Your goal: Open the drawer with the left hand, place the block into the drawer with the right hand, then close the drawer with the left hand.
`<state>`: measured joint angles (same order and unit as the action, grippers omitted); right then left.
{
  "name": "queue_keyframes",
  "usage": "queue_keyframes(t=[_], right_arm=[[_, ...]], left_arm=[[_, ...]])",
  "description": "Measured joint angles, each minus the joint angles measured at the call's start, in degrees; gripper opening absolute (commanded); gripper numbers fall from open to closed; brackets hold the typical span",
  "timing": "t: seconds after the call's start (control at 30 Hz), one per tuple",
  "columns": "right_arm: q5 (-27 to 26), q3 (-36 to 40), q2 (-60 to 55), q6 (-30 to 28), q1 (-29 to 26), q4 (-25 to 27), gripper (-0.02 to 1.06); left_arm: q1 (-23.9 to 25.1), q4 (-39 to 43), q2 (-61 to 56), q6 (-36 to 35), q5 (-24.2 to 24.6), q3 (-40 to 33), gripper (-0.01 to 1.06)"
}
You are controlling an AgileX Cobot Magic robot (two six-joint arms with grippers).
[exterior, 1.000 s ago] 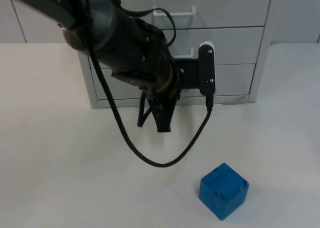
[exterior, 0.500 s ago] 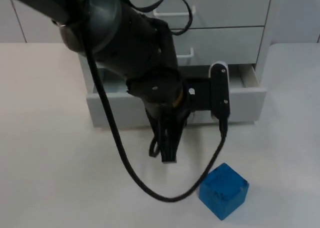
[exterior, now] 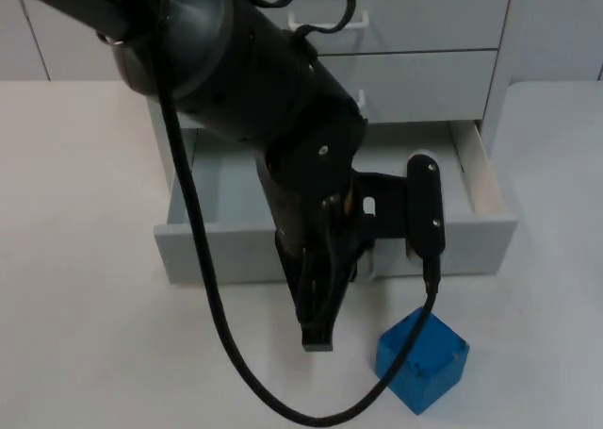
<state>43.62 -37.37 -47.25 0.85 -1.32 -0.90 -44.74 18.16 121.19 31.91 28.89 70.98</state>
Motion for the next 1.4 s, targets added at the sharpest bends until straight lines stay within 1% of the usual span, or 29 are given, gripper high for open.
queue_keyframes(t=[0.27,0.3,0.33,0.37,0.43,0.47,0.57,0.6,0.63,0.67,0.7,0.8,1.03,1.07,1.1,1.23,1.3,1.4], right_arm=[[0.0,0.0,0.0,0.0,0.0,0.0,1.05],[0.0,0.0,0.0,0.0,0.0,0.0,1.05],[0.0,0.0,0.0,0.0,0.0,0.0,1.05],[0.0,0.0,0.0,0.0,0.0,0.0,1.05],[0.0,0.0,0.0,0.0,0.0,0.0,1.05],[0.0,0.0,0.0,0.0,0.0,0.0,1.05],[0.0,0.0,0.0,0.0,0.0,0.1,1.05],[0.0,0.0,0.0,0.0,0.0,0.1,1.05],[0.0,0.0,0.0,0.0,0.0,0.1,1.05],[0.0,0.0,0.0,0.0,0.0,0.1,1.05],[0.0,0.0,0.0,0.0,0.0,0.1,1.05],[0.0,0.0,0.0,0.0,0.0,0.1,1.05],[0.0,0.0,0.0,0.0,0.0,0.1,1.05],[0.0,0.0,0.0,0.0,0.0,0.1,1.05],[0.0,0.0,0.0,0.0,0.0,0.1,1.05],[0.0,0.0,0.0,0.0,0.0,0.1,1.05],[0.0,0.0,0.0,0.0,0.0,0.1,1.05],[0.0,0.0,0.0,0.0,0.0,0.1,1.05]], left_arm=[[-0.1,-0.3,0.0,1.1,0.2,0.0,0.0],[-0.1,-0.3,0.0,1.2,0.2,0.0,0.0],[-0.1,-0.4,0.0,1.2,0.2,0.0,0.03],[-0.1,-0.4,0.0,1.3,0.2,0.0,0.07],[-0.1,-0.4,0.0,1.7,0.2,0.0,0.25],[-0.1,-0.4,0.0,2.2,0.3,0.0,0.25],[-0.5,-0.9,0.0,2.9,1.8,-0.2,0.54],[-0.5,-0.9,0.0,2.9,1.8,-0.2,0.59],[-0.5,-1.2,0.0,2.9,2.1,-0.2,0.59],[-0.5,-1.5,-0.1,3.0,2.5,-0.2,0.64],[-0.5,-1.8,-0.4,3.0,2.9,-0.2,0.66],[-0.5,-2.2,-1.2,3.0,3.6,-0.3,0.67],[-0.5,-4.1,-6.2,3.1,7.4,-0.4,0.67],[-0.5,-5.5,-7.3,3.1,9.0,-0.4,0.67],[-0.5,-5.5,-7.3,3.1,9.0,-0.4,0.67],[-0.5,-10.5,-9.9,3.1,13.0,-0.4,0.67],[-0.5,-11.9,-10.5,3.1,13.9,-0.4,0.67],[-0.5,-16.1,-12.5,3.2,18.1,-0.4,0.67]])
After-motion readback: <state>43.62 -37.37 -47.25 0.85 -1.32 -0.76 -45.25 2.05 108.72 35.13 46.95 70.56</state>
